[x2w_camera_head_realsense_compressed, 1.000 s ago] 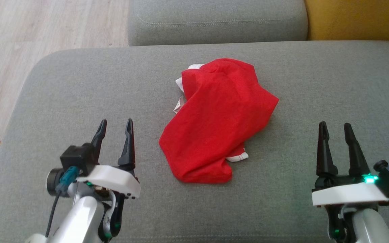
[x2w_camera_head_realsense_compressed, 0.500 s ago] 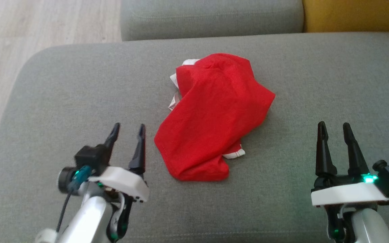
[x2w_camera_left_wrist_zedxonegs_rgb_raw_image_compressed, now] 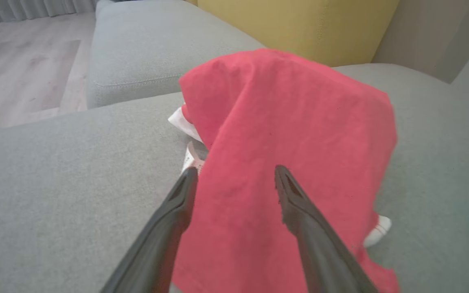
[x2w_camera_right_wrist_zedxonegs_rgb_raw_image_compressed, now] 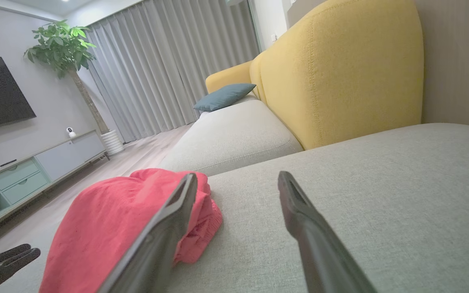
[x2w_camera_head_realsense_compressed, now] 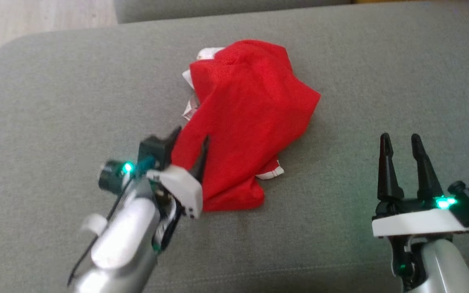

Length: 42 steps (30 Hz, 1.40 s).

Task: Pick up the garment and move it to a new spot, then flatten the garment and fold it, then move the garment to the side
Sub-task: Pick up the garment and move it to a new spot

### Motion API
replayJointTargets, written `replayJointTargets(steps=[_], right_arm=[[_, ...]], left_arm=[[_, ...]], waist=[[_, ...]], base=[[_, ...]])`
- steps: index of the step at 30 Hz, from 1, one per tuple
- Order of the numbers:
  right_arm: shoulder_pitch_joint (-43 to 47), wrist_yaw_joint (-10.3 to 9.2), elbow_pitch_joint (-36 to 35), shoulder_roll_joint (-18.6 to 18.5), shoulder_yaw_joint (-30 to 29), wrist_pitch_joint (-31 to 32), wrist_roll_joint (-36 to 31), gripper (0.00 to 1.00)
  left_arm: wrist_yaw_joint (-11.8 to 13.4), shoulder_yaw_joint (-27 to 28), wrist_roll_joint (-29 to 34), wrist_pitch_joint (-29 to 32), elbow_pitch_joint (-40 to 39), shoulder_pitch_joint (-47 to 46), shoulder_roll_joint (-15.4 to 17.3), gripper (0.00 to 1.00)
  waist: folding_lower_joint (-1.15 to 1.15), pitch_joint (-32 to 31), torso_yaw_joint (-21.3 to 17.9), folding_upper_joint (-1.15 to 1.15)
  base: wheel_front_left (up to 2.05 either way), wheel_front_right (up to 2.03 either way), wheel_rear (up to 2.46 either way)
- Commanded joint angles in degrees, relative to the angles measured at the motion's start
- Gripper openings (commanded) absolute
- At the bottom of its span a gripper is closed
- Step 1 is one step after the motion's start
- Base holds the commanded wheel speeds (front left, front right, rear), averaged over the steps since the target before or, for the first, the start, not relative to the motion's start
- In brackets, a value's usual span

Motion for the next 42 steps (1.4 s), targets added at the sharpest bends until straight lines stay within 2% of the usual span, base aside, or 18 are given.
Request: replayJointTargets(steps=[1, 4, 11, 12, 13, 14, 26, 33, 42], right_arm=[[-2.4, 0.44, -2.1, -0.4, 1.3, -0.6, -0.4, 1.00], [-2.9, 0.44, -2.2, -0.4, 1.2, -0.6, -0.2, 1.00], [-3.5, 0.44, -2.5, -0.4, 1.1, -0.6, 0.1, 1.00], [-3.6, 0.44, -2.5, -0.4, 1.1, -0.6, 0.1, 1.00], [-3.6, 0.44, -2.4, -0.4, 1.1, -0.6, 0.1, 1.00], [-3.7, 0.44, -2.4, -0.4, 1.0, -0.6, 0.2, 1.00], [-3.6, 0.44, -1.3, -0.4, 0.7, -0.6, 0.1, 1.00], [-3.3, 0.44, -0.7, -0.4, 1.0, -0.6, 0.3, 1.00], [-2.4, 0.44, 0.2, -0.4, 1.1, -0.6, 0.8, 1.00]], left_arm=[[0.5, 1.7, 1.3, 0.0, 0.0, -5.4, 1.0, 1.00], [0.7, 1.7, 2.2, 0.2, 3.5, -8.8, 1.3, 1.00], [-1.3, 1.5, 1.5, -0.8, 8.7, -12.8, 0.9, 1.00], [-1.5, 1.4, 1.3, -1.1, 9.1, -13.0, 0.7, 0.96], [-1.7, 1.4, 1.1, -1.5, 9.5, -13.2, 0.5, 0.30], [-1.9, 1.3, 1.0, -1.9, 9.7, -13.4, 0.4, 0.00], [-0.8, 2.2, 0.0, -6.4, 7.4, -14.1, 0.0, 0.00], [0.9, 5.5, -0.9, -8.0, -0.2, -15.4, 1.9, 0.00], [3.0, 11.2, -2.2, -8.5, -12.6, -17.2, 6.0, 0.00]], waist=[[0.00, 1.7, -1.4, 0.00], [0.00, 3.0, -2.3, 0.00], [0.00, 4.4, -3.4, 0.00], [0.00, 4.5, -3.5, 0.00], [0.00, 4.5, -3.5, 0.00], [0.00, 4.6, -3.5, 0.00], [0.00, 2.6, -1.8, 0.00], [0.00, 0.0, -0.5, 0.00], [0.00, -2.6, 0.7, 0.00]], base=[[0.00, 0.00, 0.00], [0.00, 0.00, 0.00], [0.00, 0.00, 0.00], [0.00, 0.00, 0.00], [0.00, 0.00, 0.00], [0.00, 0.00, 0.00], [0.00, 0.00, 0.00], [0.00, 0.00, 0.00], [0.00, 0.00, 0.00]])
